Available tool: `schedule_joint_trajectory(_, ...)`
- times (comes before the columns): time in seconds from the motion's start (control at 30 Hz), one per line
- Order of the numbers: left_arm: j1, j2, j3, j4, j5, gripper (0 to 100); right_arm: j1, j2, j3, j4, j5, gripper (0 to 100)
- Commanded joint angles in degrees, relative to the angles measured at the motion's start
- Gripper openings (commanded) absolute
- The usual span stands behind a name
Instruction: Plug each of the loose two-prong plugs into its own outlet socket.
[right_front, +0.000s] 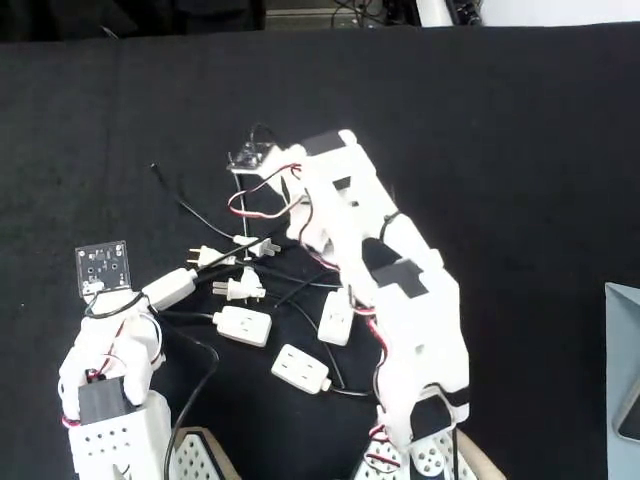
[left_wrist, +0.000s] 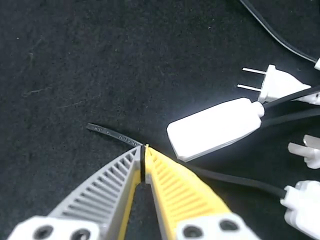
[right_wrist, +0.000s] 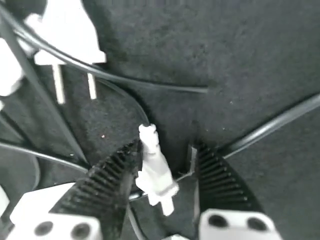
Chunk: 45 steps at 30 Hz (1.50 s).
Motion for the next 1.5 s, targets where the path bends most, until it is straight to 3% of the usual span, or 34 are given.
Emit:
schedule_joint_trajectory(0.0,-0.7,-0.1,-0.4,-1.5,0.3,3,1.8,0.8,-3.3,0.6,-0.9,15.5)
schedule_joint_trajectory(0.3,-0.7,-0.1,-0.4,-1.5,0.3,3,1.3,1.4,-3.6,3.0,-0.9,1.1)
schedule_joint_trajectory(0.87,-0.7,-0.1,-0.4,-1.5,0.3,3,1.1,0.3,-12.4,2.5,-6.0,1.2)
schedule_joint_trajectory(1.23,-0.7,-0.1,-0.4,-1.5,0.2,3,2.3,-17.2,-6.7,2.5,-7.9,1.2)
schedule_joint_trajectory(1.47,-0.6,-0.2,0.5,-1.5,-4.0,3,3.9,-23.9,-6.4,0.4,-9.5,1.2)
